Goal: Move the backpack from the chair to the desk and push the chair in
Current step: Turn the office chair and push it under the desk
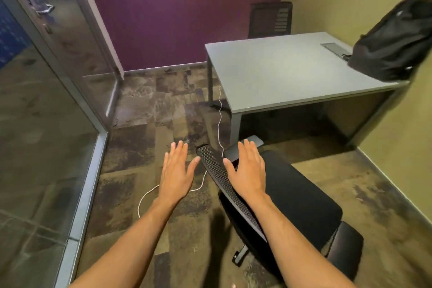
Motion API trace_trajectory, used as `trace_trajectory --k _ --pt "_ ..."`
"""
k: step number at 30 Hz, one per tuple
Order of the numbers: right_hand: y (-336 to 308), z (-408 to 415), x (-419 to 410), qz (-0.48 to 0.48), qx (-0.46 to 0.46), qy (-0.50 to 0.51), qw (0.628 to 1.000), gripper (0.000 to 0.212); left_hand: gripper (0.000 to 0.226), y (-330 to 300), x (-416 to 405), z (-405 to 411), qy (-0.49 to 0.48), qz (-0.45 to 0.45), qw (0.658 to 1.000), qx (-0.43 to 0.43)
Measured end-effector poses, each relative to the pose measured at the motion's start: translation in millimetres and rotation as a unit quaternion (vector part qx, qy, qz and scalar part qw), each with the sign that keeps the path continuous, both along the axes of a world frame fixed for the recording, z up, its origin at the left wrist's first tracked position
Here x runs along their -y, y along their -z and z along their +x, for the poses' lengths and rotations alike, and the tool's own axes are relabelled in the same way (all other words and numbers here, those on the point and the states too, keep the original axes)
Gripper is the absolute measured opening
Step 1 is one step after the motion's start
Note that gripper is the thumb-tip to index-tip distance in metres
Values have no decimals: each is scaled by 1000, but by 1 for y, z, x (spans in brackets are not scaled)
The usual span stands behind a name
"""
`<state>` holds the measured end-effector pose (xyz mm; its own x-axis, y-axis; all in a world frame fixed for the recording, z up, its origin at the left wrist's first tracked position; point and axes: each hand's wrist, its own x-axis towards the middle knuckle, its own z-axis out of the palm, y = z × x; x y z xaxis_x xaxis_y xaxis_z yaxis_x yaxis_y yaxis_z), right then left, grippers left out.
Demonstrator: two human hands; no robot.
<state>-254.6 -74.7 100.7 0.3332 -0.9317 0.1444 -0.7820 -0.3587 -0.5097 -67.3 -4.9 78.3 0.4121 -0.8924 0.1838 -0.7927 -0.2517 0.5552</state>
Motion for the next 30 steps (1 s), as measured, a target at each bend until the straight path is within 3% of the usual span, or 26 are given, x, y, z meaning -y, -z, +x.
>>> trace_trajectory --k 6,17,24,30 --pt "2 -38 -2 30 -30 140 989 68 72 3 47 -22 149 0 989 9" --pt "15 -81 -70 99 -40 356 928 68 80 19 87 -24 366 35 925 97" --pt "19 -64 -105 104 -100 399 906 56 79 24 91 -18 417 77 896 130" --pt "22 -56 -119 38 -192 373 907 38 55 20 94 -14 435 31 875 210"
